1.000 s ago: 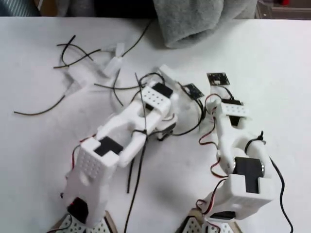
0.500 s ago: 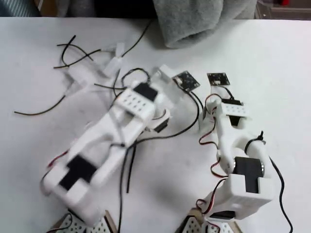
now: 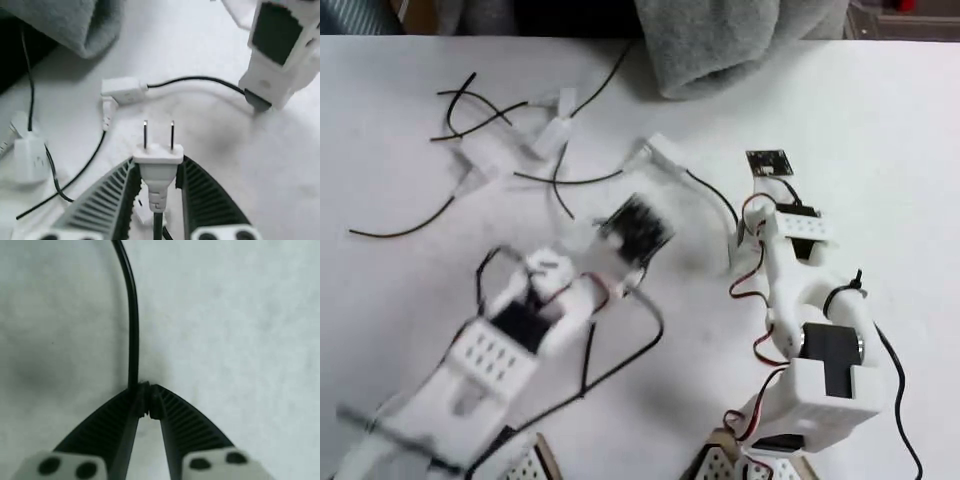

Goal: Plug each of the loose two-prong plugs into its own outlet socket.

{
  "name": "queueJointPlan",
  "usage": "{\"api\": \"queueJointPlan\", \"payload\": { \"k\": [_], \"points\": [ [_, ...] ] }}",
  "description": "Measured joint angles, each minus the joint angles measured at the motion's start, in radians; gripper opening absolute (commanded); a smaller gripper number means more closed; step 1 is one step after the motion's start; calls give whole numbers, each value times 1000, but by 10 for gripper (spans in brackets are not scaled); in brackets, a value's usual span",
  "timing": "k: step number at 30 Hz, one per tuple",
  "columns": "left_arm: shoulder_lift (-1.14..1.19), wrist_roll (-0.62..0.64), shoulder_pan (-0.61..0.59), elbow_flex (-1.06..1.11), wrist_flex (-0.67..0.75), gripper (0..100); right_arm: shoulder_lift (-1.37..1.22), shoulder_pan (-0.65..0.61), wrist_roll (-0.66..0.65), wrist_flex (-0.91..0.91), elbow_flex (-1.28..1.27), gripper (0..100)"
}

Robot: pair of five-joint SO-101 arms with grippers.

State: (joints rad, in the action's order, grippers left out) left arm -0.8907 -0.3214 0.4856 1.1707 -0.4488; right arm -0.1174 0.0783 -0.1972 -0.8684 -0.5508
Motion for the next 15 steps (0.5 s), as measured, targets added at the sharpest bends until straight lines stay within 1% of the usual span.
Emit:
{"api": "queueJointPlan", "payload": {
  "k": [3, 6, 11, 15],
  "points": [
    [-195, 0, 0, 181, 170, 22, 0, 0, 0, 0, 0, 19],
    [-376, 0, 0, 316, 276, 22, 0, 0, 0, 0, 0, 19],
    [-620, 0, 2, 434, 311, 22, 0, -3, 0, 0, 0, 19],
    [-753, 83, 2, 482, 315, 22, 20, -34, 0, -3, 0, 19]
  ]
}}
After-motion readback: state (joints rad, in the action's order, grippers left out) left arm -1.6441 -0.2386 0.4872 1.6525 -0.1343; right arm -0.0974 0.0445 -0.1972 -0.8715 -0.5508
